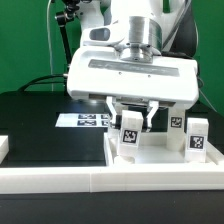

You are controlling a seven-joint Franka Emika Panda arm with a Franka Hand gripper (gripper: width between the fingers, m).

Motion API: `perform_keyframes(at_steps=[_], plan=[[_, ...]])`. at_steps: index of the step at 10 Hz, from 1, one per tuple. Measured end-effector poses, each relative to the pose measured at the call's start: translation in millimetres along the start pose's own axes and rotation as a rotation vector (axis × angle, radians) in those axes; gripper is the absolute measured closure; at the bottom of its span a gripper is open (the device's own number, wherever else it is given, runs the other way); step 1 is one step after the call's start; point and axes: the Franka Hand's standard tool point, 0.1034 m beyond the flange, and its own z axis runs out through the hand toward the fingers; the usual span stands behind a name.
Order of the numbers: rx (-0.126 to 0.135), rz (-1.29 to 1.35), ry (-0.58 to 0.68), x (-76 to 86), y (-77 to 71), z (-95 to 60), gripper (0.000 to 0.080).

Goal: Assemble square table

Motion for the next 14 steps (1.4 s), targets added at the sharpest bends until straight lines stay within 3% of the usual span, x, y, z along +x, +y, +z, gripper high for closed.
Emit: perform_keyframes(at_steps=[4, 5, 6, 8, 11, 12, 14], plan=[[0.023, 0.018, 0.001, 0.7, 20.2, 3.5, 0.0509], [0.038, 0.017, 0.007, 1.0, 28.0, 4.9, 0.0509], [0.052, 0.035, 0.006, 1.1, 29.0, 5.3, 0.0509], [0.047, 0.043, -0.017, 1.5, 14.6, 3.5, 0.0509], [0.041, 0.042, -0.018, 1.2, 18.8, 4.0, 0.0509], [0.041, 0.042, -0.018, 1.0, 18.8, 4.1, 0.0428], [0.041, 0.041, -0.018, 0.9, 18.6, 4.2, 0.0189]])
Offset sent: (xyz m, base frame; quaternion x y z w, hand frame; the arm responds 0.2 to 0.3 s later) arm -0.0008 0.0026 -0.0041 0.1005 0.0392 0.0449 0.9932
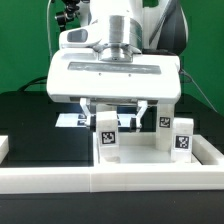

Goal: Assemble square table

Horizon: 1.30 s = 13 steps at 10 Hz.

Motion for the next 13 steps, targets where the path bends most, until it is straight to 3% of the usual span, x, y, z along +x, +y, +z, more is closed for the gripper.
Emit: perform_keyframes(at_steps=[9, 13], plan=[[-0.002, -0.004, 0.0, 1.9, 3.7, -2.1, 0.015], [-0.006, -0.003, 0.018, 18.9, 13.6, -14.4, 0.015]])
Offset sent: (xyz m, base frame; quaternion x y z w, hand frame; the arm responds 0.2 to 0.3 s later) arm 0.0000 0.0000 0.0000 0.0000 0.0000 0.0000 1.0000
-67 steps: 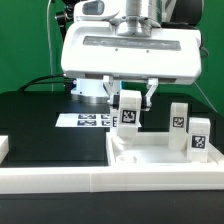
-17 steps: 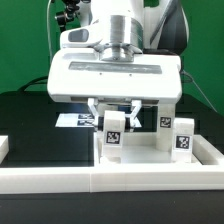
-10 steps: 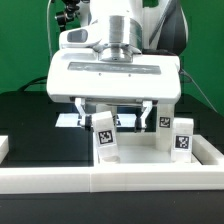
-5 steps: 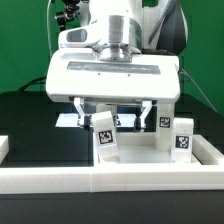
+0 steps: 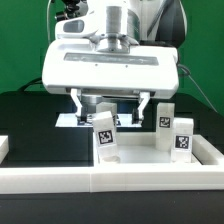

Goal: Assemble square table

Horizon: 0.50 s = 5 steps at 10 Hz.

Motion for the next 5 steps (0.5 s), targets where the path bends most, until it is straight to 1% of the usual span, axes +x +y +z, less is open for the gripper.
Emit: perform_keyframes(at_steps=[2, 3, 4, 5], plan=[[0.006, -0.001, -0.022, -2.9, -2.2, 1.8, 0.015], [0.016, 0.001, -0.057, -4.7, -4.5, 3.3, 0.015], [0.039, 0.004, -0.142, -7.7, -8.6, 4.1, 0.015], [0.05, 0.009, -0.197, -6.5, -7.0, 4.9, 0.015]])
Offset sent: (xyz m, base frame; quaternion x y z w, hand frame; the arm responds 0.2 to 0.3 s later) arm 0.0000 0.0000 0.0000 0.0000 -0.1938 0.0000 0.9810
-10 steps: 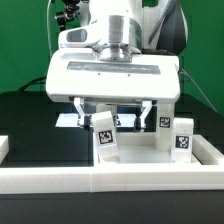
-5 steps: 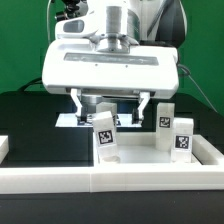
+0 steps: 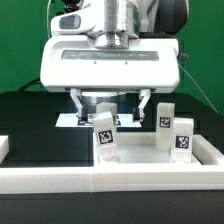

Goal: Assemble square table

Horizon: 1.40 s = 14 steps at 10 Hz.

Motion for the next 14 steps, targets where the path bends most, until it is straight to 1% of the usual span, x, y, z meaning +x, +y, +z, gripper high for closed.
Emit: perform_keyframes(at_steps=[2, 3, 4, 6, 9, 12, 14], plan=[[0.033, 0.009, -0.15, 0.1, 0.3, 1.9, 0.015], [0.038, 0.011, -0.182, -0.5, 2.4, 2.9, 0.015], [0.056, 0.018, -0.276, -8.6, 3.4, 3.4, 0.015], [0.085, 0.022, -0.402, -10.6, -1.0, 3.5, 0.015], [0.087, 0.009, -0.401, -13.2, -7.3, 6.6, 0.015], [0.086, 0.012, -0.399, -12.5, -4.8, 6.6, 0.0164], [0.086, 0.012, -0.398, -12.3, -4.6, 6.5, 0.0511]])
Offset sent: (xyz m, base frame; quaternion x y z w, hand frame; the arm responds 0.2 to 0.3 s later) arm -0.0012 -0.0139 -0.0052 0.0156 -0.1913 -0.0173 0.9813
